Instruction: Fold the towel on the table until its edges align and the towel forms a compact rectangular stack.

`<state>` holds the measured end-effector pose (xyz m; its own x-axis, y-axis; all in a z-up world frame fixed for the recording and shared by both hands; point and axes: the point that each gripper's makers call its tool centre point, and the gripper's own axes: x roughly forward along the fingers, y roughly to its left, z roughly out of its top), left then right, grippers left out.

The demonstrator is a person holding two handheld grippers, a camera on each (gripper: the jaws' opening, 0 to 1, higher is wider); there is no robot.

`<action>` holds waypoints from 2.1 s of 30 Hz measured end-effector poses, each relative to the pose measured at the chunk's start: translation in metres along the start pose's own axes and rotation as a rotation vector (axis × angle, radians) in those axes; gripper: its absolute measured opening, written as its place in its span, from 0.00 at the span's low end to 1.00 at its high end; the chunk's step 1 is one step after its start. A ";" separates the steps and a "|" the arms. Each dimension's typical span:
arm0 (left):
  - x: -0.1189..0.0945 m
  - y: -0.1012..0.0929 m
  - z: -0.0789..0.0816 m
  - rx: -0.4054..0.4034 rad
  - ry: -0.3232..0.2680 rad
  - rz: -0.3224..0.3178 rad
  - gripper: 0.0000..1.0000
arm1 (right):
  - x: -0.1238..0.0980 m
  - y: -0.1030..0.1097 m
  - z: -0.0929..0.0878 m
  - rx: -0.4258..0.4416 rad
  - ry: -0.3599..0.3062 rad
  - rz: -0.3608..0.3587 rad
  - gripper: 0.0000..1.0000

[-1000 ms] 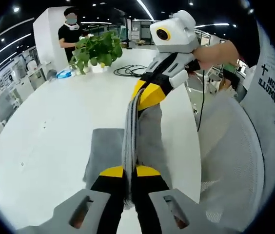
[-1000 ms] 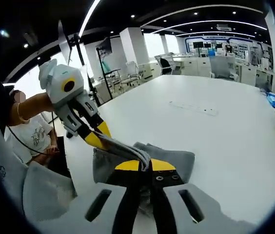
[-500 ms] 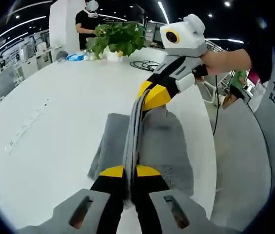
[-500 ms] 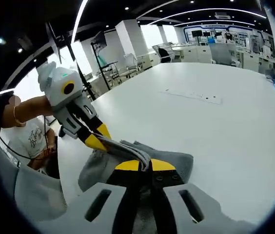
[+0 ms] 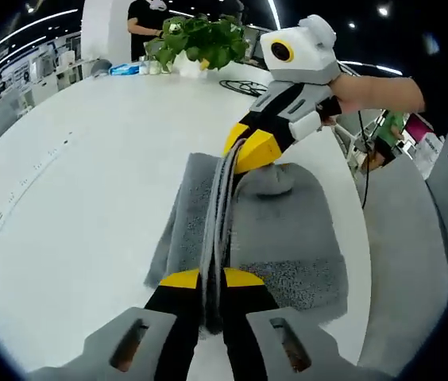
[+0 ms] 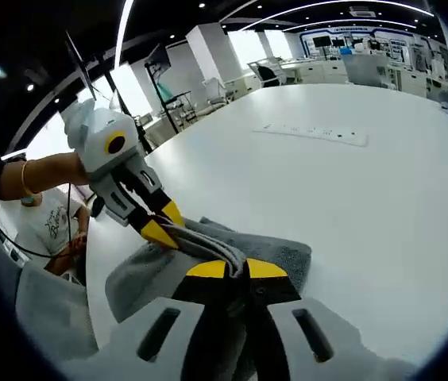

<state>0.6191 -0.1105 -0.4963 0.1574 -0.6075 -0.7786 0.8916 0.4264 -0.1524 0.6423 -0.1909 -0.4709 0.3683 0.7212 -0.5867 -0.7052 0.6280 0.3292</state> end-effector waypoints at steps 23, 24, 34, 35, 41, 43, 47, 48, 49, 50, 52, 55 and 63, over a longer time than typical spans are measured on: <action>-0.043 0.040 0.025 -0.100 -0.149 0.277 0.26 | -0.018 -0.001 0.012 -0.006 -0.048 0.001 0.32; -0.042 0.038 0.024 -0.109 -0.150 0.271 0.28 | -0.017 0.000 0.009 -0.025 -0.034 -0.001 0.32; -0.032 0.018 -0.012 -0.206 -0.119 0.249 0.41 | -0.017 -0.007 0.001 -0.022 -0.020 -0.059 0.24; -0.032 0.016 -0.015 -0.229 -0.122 0.256 0.43 | -0.018 -0.009 0.000 -0.022 -0.014 -0.072 0.26; -0.027 0.014 -0.024 -0.298 -0.142 0.261 0.44 | -0.017 -0.026 -0.009 0.001 -0.002 -0.109 0.27; -0.027 0.017 -0.023 -0.315 -0.149 0.264 0.44 | -0.018 -0.026 -0.010 0.011 -0.009 -0.113 0.27; -0.023 0.023 -0.022 -0.328 -0.155 0.256 0.44 | -0.015 -0.029 -0.012 0.039 -0.002 -0.119 0.28; -0.021 0.021 -0.022 -0.329 -0.150 0.253 0.45 | -0.013 -0.030 -0.014 0.034 0.008 -0.125 0.29; -0.019 0.023 -0.022 -0.331 -0.147 0.252 0.45 | -0.013 -0.031 -0.016 0.041 0.015 -0.128 0.29; -0.017 0.025 -0.023 -0.339 -0.145 0.247 0.45 | -0.011 -0.031 -0.017 0.047 0.018 -0.129 0.29; -0.014 0.023 -0.021 -0.352 -0.149 0.242 0.44 | -0.010 -0.031 -0.020 0.057 0.018 -0.132 0.29; -0.010 0.021 -0.021 -0.368 -0.145 0.226 0.43 | -0.009 -0.033 -0.024 0.073 0.014 -0.141 0.29; -0.001 0.023 -0.011 -0.325 -0.151 0.202 0.34 | -0.004 -0.037 -0.032 0.161 -0.033 -0.171 0.22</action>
<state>0.6343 -0.0928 -0.5061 0.3975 -0.5714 -0.7180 0.6597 0.7219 -0.2092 0.6479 -0.2266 -0.5041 0.4960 0.6074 -0.6205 -0.5260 0.7787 0.3419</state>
